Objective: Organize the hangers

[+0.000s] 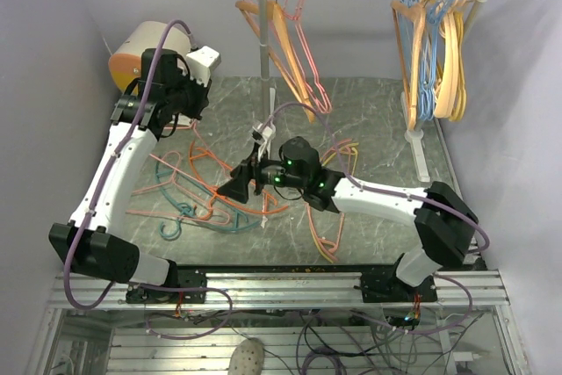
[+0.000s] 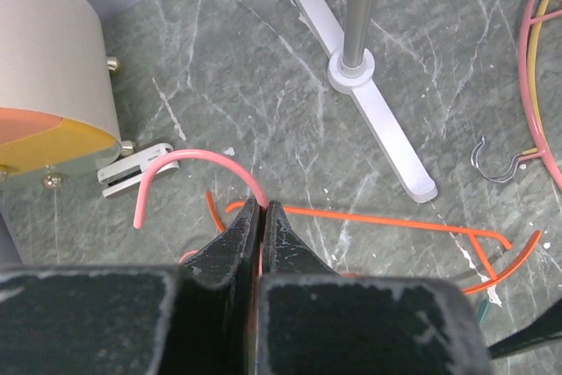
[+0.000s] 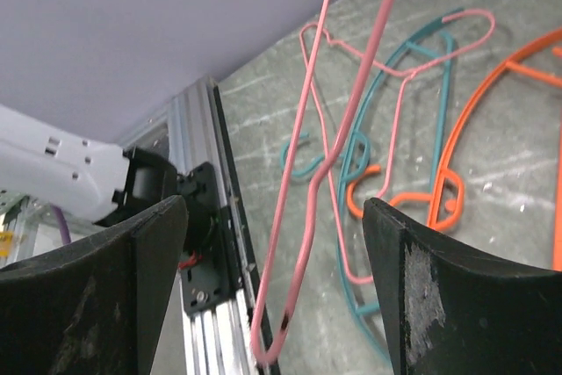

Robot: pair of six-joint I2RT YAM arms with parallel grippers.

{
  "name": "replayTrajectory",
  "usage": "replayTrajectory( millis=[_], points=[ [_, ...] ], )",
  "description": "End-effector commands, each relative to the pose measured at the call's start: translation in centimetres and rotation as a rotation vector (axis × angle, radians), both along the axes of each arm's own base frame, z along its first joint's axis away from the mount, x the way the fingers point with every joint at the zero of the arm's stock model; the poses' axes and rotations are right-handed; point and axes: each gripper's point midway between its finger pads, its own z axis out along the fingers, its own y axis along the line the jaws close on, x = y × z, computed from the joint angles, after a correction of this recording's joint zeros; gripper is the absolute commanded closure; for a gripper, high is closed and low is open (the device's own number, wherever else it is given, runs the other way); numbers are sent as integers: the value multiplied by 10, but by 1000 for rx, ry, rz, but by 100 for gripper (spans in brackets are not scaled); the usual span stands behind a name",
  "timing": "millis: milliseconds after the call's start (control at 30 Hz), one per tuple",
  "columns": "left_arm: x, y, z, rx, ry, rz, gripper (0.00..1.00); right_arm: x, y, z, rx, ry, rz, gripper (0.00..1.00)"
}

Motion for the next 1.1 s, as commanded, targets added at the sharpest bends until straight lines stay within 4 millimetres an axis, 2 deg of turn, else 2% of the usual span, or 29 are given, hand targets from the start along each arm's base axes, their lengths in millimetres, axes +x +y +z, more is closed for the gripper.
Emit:
replayTrajectory(
  millis=[0, 67, 100, 233, 300, 400, 433, 467, 500, 533, 567, 600, 667, 733, 800, 867, 967, 1067],
  points=[
    [-14, -8, 15, -31, -30, -34, 93, 14, 20, 10, 20, -14, -2, 21],
    [-15, -7, 15, -30, -33, -33, 93, 9, 30, 8, 23, -1, 34, 26],
    [-16, -7, 16, -29, -35, -30, 93, 7, 34, 6, 19, 6, 45, 33],
    [-19, -6, 23, -30, -46, -34, 93, 1, 46, -3, -3, 34, 83, 82],
    [-22, -9, 27, -40, -45, -50, 93, 0, 47, -2, 1, 44, 87, 100],
    [-30, -15, 30, -49, -32, -103, 92, -3, 45, 4, 0, 31, 70, 100],
    [-35, -19, 31, -46, -23, -135, 85, -4, 42, 8, -4, 16, 52, 100],
    [-42, -23, 31, -39, -5, -178, 72, -3, 39, 10, -18, 8, 25, 100],
    [-53, -28, 32, -21, 16, -226, 55, -3, 35, 13, -30, 1, -2, 100],
    [-64, -31, 39, -4, 23, -264, 27, -3, 30, 14, -48, 1, -28, 100],
    [-73, -31, 57, 6, -7, -287, 7, -4, 24, 12, -73, 3, -53, 100],
    [-82, -29, 70, 14, -29, -297, 0, -6, 17, 11, -91, 2, -72, 100],
    [-95, -22, 101, 25, -85, -281, 0, -15, 3, 1, -139, 12, -90, 100],
    [-100, -11, 126, 35, -142, -220, 0, -29, -10, -15, -176, 41, -82, 100],
    [-99, 4, 148, 38, -196, -121, 0, -45, -26, -41, -214, 99, -80, 100],
    [-95, 22, 165, 39, -246, 4, 0, -60, -38, -56, -237, 148, -87, 100],
    [-89, 57, 183, 54, -301, 219, 1, -83, -51, -71, -251, 201, -115, 100],
    [-88, 78, 181, 73, -308, 336, 1, -93, -67, -79, -237, 249, -177, 100]
  ],
)
